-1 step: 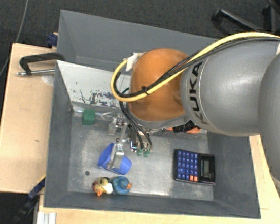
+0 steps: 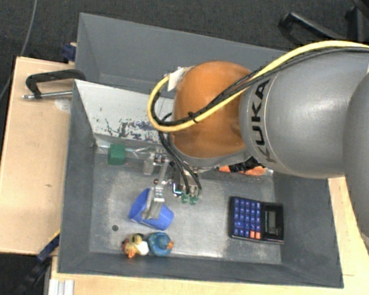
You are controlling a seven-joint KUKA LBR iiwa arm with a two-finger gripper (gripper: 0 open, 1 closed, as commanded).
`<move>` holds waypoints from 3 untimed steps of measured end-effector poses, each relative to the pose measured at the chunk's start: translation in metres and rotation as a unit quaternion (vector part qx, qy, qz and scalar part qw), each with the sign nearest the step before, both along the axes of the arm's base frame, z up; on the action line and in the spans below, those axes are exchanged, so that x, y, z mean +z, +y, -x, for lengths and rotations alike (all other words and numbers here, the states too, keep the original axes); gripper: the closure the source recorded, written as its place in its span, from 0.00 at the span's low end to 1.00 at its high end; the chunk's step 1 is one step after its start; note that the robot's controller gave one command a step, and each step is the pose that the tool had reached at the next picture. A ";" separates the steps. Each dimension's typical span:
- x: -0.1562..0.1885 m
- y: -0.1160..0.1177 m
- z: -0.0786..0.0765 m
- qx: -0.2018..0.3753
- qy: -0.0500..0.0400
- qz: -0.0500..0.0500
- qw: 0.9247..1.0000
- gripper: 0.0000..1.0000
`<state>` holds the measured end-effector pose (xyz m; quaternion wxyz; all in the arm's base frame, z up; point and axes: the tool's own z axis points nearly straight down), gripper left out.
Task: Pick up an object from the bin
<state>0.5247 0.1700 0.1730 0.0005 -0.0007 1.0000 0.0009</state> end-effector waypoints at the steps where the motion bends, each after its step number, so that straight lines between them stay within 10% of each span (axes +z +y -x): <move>1: -0.055 -0.034 0.011 0.018 -0.001 -0.001 1.000 0.00; 2: -0.101 -0.034 0.013 0.034 -0.001 0.000 0.999 0.00; 3: -0.102 -0.043 0.023 -0.077 -0.001 -0.002 0.997 1.00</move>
Offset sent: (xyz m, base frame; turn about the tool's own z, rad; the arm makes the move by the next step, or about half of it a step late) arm -0.0144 -0.0330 -0.1030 -0.0711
